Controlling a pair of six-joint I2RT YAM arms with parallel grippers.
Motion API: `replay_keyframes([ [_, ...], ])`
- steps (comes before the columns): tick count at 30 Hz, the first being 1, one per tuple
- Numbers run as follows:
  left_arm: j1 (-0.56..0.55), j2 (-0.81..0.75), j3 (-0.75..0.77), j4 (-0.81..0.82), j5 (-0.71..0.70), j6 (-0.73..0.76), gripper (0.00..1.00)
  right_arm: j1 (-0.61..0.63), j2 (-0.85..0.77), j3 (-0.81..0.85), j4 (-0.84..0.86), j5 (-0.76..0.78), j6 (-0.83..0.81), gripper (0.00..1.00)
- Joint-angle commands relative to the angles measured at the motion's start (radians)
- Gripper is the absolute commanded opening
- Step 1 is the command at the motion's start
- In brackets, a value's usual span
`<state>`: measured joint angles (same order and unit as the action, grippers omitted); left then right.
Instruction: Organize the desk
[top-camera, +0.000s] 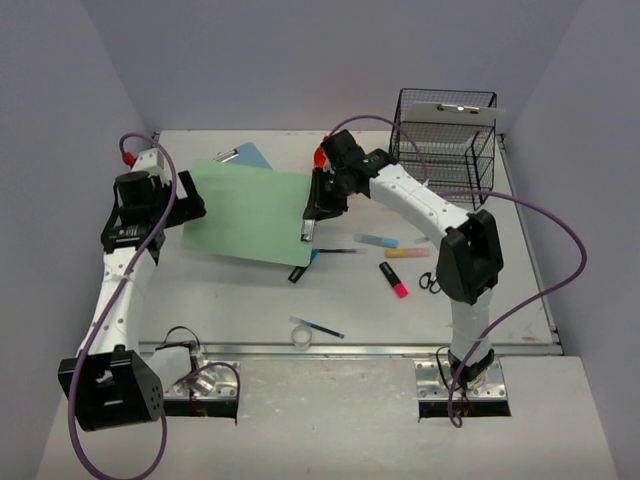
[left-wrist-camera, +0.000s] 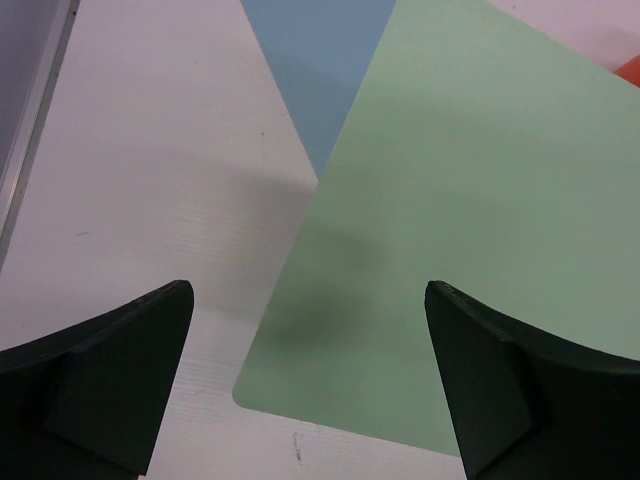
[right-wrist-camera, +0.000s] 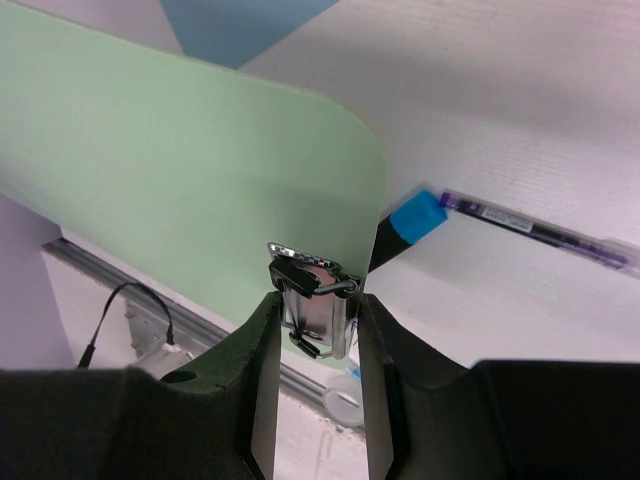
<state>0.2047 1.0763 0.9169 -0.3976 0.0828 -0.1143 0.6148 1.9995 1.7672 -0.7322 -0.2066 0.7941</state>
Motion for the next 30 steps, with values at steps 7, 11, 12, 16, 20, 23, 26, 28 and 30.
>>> replay_keyframes([
  [7, 0.048, -0.047, 0.145, -0.041, 0.266, -0.055, 1.00, -0.029, -0.145, -0.004, 0.035, 0.175, -0.274, 0.00],
  [11, 0.047, -0.099, 0.149, -0.008, 0.388, -0.083, 1.00, -0.049, -0.205, -0.026, 0.051, 0.205, -0.334, 0.00],
  [12, 0.048, -0.105, 0.152, -0.006, 0.400, -0.082, 1.00, -0.053, -0.214, -0.025, 0.054, 0.221, -0.350, 0.00],
  [16, 0.048, -0.111, 0.163, -0.024, 0.401, -0.075, 1.00, -0.056, -0.262, -0.016, 0.076, 0.258, -0.429, 0.00],
  [20, 0.049, -0.114, 0.162, -0.043, 0.387, -0.074, 1.00, -0.056, -0.316, -0.003, 0.102, 0.294, -0.542, 0.00],
  [23, 0.049, -0.116, 0.155, -0.041, 0.388, -0.083, 1.00, -0.056, -0.355, 0.008, 0.120, 0.319, -0.627, 0.00],
  [26, 0.048, -0.111, 0.151, -0.045, 0.387, -0.090, 1.00, -0.056, -0.389, 0.008, 0.156, 0.359, -0.732, 0.00],
  [28, 0.048, -0.107, 0.147, -0.055, 0.385, -0.093, 1.00, -0.056, -0.433, 0.005, 0.193, 0.392, -0.836, 0.00],
  [30, 0.048, -0.107, 0.140, -0.053, 0.387, -0.093, 1.00, -0.058, -0.466, -0.011, 0.264, 0.417, -0.911, 0.00],
])
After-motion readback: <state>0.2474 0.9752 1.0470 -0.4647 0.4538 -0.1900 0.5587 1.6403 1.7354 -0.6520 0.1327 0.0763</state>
